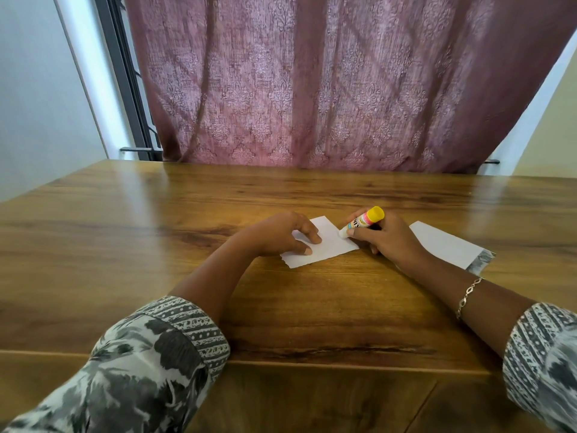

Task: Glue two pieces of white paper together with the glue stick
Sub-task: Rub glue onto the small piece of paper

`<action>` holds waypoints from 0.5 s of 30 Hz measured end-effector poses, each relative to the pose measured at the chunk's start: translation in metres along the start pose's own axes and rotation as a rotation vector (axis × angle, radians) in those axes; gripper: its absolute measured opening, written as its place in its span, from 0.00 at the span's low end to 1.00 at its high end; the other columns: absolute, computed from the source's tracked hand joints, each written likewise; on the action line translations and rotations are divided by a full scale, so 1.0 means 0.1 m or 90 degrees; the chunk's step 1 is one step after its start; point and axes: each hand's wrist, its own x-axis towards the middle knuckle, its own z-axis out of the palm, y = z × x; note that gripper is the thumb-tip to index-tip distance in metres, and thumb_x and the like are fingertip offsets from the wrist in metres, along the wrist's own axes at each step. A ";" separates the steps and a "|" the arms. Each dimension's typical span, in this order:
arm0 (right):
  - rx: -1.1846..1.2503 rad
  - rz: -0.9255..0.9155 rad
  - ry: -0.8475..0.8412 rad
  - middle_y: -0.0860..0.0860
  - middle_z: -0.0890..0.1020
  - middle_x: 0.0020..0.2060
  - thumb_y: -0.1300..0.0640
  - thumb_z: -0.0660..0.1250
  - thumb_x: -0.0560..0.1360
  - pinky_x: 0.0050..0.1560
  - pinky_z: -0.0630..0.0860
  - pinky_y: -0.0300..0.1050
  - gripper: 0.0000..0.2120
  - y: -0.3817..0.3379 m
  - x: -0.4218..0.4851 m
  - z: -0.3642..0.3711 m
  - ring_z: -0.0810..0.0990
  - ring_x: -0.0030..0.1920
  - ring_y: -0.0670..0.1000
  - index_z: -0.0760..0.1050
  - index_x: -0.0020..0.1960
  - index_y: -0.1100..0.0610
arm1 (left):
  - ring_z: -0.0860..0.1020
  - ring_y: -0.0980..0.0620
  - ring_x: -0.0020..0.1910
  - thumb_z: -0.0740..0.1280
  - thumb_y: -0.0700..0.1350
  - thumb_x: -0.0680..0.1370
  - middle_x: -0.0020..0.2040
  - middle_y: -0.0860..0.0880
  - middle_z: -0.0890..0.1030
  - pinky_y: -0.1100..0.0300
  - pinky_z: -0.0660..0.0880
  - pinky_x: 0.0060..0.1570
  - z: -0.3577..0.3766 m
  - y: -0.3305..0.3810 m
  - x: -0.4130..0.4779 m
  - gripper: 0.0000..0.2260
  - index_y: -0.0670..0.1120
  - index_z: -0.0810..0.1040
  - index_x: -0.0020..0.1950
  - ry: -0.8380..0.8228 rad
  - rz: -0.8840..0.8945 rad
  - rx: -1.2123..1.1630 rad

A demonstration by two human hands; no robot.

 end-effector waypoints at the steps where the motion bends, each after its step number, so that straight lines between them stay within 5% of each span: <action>1: 0.004 0.002 -0.001 0.49 0.77 0.41 0.59 0.69 0.70 0.23 0.66 0.24 0.10 0.00 -0.02 -0.01 0.69 0.32 0.42 0.77 0.51 0.57 | 0.67 0.50 0.68 0.67 0.37 0.74 0.67 0.47 0.72 0.62 0.59 0.62 0.00 0.00 0.00 0.14 0.43 0.77 0.60 0.001 0.000 -0.002; 15: 0.016 0.007 -0.010 0.46 0.78 0.39 0.60 0.69 0.70 0.22 0.67 0.28 0.08 -0.02 -0.20 -0.12 0.75 0.27 0.40 0.78 0.49 0.55 | 0.66 0.49 0.68 0.67 0.37 0.74 0.68 0.47 0.72 0.55 0.60 0.68 0.00 -0.01 -0.01 0.15 0.44 0.77 0.60 0.003 -0.004 0.010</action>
